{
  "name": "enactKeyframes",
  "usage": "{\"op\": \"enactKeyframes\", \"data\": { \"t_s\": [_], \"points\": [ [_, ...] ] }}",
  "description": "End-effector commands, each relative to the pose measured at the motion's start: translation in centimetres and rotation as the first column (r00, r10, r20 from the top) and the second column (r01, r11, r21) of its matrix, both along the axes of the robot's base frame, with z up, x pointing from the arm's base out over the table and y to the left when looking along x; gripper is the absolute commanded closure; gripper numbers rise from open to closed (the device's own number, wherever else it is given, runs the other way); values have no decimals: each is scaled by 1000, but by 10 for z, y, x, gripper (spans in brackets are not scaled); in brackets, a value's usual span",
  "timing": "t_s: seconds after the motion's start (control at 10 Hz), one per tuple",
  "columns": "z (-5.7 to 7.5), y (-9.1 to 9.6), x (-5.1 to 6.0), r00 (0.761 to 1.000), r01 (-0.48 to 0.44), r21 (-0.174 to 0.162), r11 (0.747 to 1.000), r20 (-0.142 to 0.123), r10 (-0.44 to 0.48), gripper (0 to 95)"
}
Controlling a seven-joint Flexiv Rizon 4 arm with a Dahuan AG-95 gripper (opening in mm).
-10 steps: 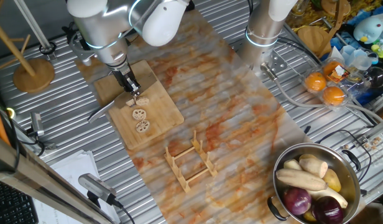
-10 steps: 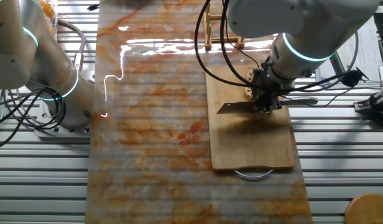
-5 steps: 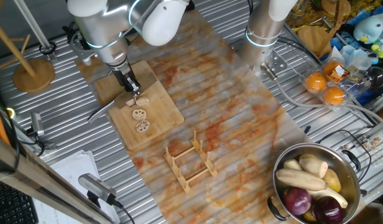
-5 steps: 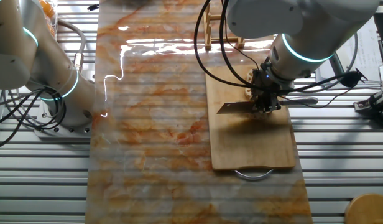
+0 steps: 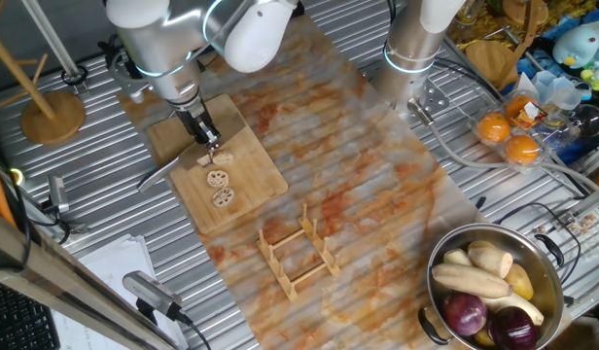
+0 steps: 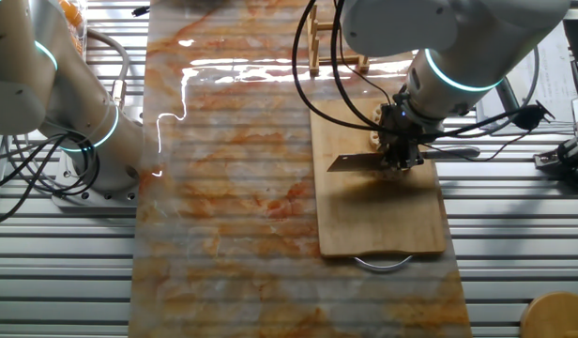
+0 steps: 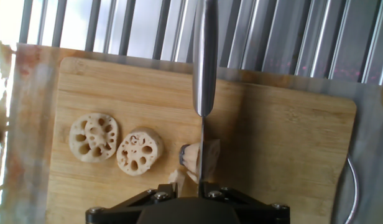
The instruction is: Slice the lotus root
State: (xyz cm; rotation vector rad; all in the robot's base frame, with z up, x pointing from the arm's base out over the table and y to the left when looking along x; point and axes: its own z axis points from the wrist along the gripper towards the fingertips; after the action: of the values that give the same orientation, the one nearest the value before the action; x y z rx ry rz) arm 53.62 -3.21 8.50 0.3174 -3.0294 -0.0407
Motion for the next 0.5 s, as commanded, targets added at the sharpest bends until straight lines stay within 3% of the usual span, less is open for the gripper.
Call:
{"op": "enactKeyframes", "data": {
  "t_s": [0.1,0.3,0.5],
  "points": [
    [-1,0,-1,1000,0,-8,1000,1,0,760],
    [-2,0,-3,1000,0,-22,1000,1,0,760],
    [-6,0,-5,1000,1,-16,1000,1,-1,760]
  ]
}}
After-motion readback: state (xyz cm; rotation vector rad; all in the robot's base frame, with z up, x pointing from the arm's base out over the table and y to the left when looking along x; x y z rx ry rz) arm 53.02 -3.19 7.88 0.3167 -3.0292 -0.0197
